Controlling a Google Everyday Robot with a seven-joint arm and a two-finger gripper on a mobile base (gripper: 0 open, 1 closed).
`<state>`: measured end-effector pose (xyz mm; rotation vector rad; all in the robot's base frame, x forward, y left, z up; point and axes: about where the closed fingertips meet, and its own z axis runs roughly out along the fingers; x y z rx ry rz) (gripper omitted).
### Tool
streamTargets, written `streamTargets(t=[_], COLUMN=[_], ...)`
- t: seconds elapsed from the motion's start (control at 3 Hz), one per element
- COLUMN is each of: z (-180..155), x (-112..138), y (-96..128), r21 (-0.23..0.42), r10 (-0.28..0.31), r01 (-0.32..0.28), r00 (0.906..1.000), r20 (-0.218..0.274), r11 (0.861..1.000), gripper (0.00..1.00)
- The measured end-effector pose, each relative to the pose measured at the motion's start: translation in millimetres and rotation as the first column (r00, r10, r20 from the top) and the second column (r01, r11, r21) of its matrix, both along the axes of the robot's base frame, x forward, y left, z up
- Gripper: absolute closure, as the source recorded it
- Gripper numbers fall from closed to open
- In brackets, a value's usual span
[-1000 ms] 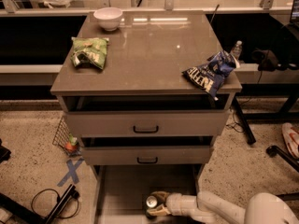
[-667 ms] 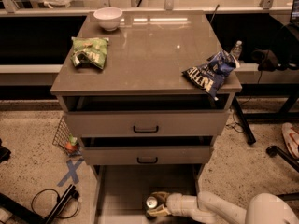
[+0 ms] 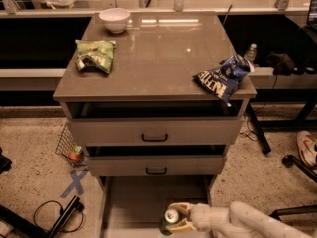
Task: Pick green can from bottom drawer and place on counter
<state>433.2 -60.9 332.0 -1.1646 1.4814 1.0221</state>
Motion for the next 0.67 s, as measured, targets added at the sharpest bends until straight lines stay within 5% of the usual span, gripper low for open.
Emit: streamTargets(t=[0.67], z=[162], x=[-13], y=[-50], r21=[0.031], r10=[-0.058], r01=[0.059], r00=[0.9981], r20=[-0.019], r11=[0.998], gripper=[1.0])
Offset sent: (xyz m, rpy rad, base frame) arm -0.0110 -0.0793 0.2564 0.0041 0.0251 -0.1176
